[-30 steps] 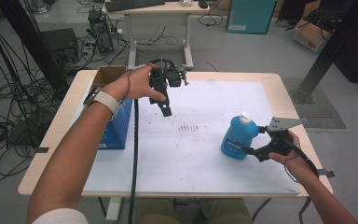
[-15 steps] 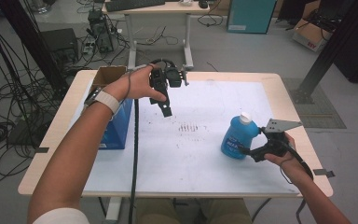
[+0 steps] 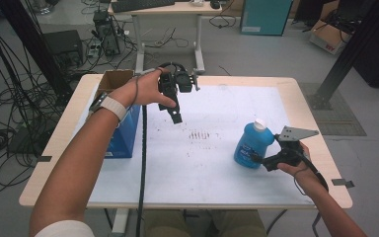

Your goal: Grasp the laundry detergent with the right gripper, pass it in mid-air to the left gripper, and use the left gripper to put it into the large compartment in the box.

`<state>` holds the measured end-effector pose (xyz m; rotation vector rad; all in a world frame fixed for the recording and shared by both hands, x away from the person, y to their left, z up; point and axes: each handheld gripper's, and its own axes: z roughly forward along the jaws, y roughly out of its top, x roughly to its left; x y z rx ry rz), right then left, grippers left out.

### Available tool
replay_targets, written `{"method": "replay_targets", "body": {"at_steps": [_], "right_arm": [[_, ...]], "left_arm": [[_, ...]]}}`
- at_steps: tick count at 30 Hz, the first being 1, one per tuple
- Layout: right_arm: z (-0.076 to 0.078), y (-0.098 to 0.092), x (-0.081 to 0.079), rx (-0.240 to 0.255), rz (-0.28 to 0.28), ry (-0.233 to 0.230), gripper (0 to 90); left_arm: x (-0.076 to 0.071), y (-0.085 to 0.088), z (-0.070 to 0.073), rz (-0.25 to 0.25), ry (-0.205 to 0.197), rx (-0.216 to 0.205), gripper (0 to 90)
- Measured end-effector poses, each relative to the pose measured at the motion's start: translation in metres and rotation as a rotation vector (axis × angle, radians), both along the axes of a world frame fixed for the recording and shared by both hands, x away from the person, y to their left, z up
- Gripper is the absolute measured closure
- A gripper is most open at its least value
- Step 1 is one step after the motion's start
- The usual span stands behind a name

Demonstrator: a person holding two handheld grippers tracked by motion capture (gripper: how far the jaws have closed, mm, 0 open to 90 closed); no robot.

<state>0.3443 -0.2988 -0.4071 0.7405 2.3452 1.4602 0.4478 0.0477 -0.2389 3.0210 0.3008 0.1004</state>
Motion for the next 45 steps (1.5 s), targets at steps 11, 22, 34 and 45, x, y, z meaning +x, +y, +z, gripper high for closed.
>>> {"method": "replay_targets", "body": {"at_steps": [11,22,34,45], "right_arm": [[-0.0039,0.0042,0.0019,0.027,-0.004,-0.013,9.8],[-0.0078,0.0056,0.0036,0.054,-0.002,-0.014,13.5],[-0.0091,0.0082,0.0043,0.076,0.001,-0.025,19.4],[-0.0101,0.0086,0.0043,0.081,0.006,-0.036,26.9]], "left_arm": [[0.0002,0.0002,-0.0005,0.0,-0.002,0.001,9.4],[0.0009,0.0006,-0.0008,0.0,-0.008,-0.002,9.5],[0.0013,0.0003,-0.0015,0.002,0.001,0.0,9.4],[0.0016,0.0003,-0.002,0.001,0.0,-0.001,9.5]]}}
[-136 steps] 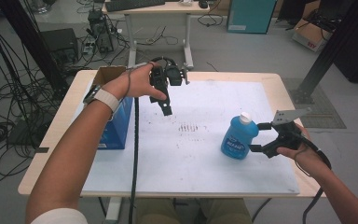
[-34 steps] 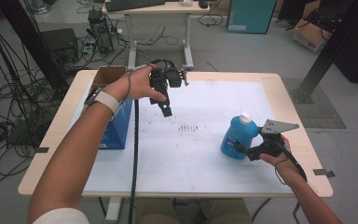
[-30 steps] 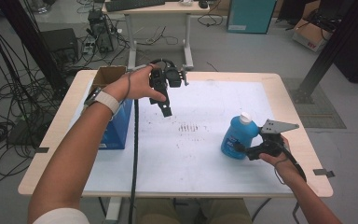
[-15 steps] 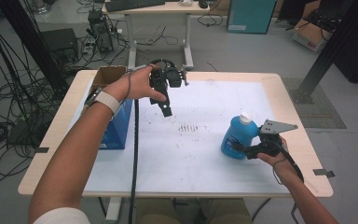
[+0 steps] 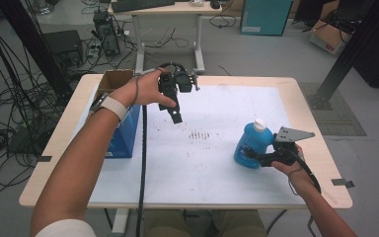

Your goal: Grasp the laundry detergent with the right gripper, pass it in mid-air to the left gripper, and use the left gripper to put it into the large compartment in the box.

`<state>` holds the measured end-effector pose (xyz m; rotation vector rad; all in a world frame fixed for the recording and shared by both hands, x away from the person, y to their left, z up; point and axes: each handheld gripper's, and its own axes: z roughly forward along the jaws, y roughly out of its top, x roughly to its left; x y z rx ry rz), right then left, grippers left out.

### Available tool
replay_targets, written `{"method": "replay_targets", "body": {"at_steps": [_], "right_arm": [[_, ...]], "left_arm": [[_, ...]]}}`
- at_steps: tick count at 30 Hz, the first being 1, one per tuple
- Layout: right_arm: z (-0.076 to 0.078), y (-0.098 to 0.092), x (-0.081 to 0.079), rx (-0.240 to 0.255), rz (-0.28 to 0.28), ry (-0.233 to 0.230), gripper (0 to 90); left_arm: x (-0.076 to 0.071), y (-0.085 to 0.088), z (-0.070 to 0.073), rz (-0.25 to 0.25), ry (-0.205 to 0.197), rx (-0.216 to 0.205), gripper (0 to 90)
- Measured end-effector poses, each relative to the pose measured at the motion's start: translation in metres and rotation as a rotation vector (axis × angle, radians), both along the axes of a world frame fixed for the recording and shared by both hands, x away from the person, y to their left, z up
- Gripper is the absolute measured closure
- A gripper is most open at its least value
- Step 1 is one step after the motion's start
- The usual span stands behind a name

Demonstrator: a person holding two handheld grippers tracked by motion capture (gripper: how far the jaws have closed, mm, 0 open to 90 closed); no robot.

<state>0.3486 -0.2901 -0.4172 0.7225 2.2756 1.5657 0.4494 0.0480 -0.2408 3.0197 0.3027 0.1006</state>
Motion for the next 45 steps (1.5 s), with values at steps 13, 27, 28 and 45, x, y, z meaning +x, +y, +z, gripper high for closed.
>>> {"method": "replay_targets", "body": {"at_steps": [13,27,28,45], "right_arm": [[0.0002,0.0011,-0.0009,-0.001,0.029,-0.012,39.7],[0.0001,0.001,-0.0017,-0.003,0.039,-0.021,42.0],[0.0,0.0011,-0.0018,-0.003,0.038,-0.022,42.1],[-0.0012,0.0007,-0.0018,0.005,0.044,-0.031,42.6]], "left_arm": [[0.0009,0.001,-0.0002,0.0,0.005,0.004,9.5],[0.0004,0.0004,-0.0001,0.001,0.004,0.002,9.5],[0.0,0.0003,-0.0003,0.008,0.004,-0.004,9.5],[0.0003,-0.0013,-0.001,0.005,0.006,-0.007,9.6]]}}
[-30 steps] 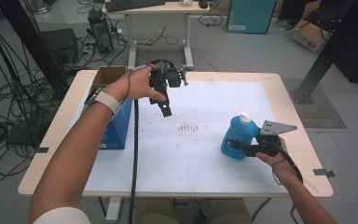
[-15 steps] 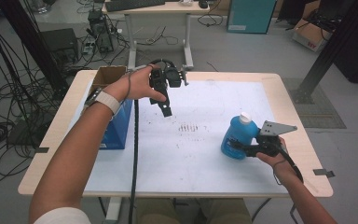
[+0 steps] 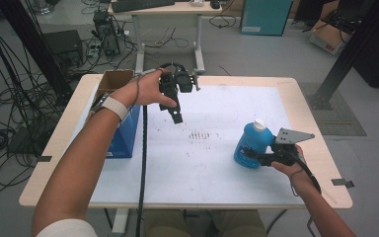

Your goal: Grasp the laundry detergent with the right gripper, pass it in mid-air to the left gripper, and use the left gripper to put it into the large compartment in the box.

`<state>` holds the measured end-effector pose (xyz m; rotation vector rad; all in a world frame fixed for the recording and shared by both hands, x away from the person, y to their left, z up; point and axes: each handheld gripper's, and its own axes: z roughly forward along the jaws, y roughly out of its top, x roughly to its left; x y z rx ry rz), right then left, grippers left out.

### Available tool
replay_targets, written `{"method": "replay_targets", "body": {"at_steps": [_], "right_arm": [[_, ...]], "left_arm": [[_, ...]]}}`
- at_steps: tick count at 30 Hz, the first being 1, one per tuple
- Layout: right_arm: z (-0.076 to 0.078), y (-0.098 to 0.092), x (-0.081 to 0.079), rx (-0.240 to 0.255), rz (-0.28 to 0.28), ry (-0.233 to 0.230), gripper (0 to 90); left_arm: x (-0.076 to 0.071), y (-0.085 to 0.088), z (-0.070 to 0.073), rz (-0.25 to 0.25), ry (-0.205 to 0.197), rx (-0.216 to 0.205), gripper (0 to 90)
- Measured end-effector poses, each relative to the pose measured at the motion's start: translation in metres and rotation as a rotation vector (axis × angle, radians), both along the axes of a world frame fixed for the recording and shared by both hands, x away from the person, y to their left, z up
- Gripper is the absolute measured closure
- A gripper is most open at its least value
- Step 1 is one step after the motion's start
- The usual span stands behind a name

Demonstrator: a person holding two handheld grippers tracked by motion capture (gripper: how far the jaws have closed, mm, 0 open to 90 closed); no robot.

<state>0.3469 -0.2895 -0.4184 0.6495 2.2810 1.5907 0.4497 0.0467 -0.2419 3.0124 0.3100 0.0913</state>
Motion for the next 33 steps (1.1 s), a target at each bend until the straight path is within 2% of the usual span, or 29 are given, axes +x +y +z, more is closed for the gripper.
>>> {"method": "replay_targets", "body": {"at_steps": [13,33], "right_arm": [[-0.0004,-0.0009,0.0014,0.007,0.008,0.007,43.1],[0.0012,-0.0007,0.0019,-0.009,0.009,0.012,44.5]], "left_arm": [[-0.0001,0.0006,0.0008,-0.008,-0.002,0.007,9.6],[-0.0002,0.0004,-0.0002,-0.003,-0.014,0.003,9.6]]}}
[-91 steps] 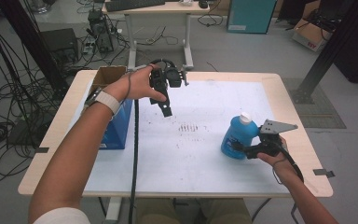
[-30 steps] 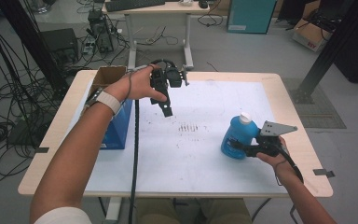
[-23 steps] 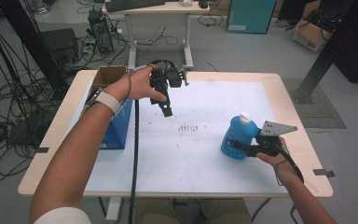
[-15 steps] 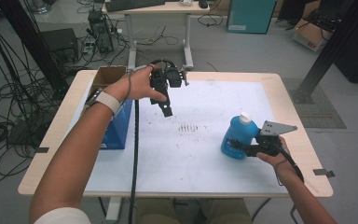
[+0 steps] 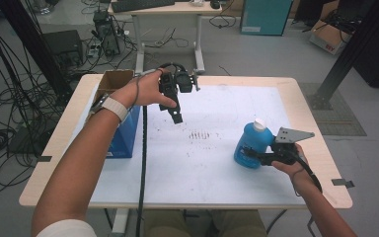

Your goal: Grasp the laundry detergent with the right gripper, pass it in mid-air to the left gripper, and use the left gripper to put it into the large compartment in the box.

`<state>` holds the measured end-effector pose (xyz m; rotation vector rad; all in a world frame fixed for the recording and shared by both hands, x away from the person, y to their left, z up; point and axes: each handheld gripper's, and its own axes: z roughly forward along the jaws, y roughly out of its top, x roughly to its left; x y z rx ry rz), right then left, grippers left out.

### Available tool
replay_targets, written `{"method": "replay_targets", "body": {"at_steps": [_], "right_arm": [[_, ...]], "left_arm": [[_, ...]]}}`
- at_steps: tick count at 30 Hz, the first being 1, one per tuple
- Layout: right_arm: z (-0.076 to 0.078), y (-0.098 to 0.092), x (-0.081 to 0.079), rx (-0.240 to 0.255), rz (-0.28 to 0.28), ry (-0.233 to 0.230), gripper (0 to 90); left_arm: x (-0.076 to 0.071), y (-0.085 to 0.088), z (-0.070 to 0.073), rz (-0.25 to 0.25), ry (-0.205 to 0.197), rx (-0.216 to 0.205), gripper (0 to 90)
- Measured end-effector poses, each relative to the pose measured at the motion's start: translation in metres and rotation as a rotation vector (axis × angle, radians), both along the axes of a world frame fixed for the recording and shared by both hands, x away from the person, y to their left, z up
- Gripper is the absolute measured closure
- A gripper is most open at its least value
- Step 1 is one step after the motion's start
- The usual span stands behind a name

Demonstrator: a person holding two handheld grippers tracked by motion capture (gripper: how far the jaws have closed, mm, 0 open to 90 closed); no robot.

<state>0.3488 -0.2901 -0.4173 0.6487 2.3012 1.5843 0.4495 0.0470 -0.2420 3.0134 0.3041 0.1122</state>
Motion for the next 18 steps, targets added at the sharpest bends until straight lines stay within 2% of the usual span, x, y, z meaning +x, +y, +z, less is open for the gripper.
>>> {"method": "replay_targets", "body": {"at_steps": [18], "right_arm": [[0.0,0.0,0.0,-0.001,0.001,0.0,44.5]], "left_arm": [[0.0003,0.0009,0.0005,0.002,-0.003,0.003,9.6]]}}
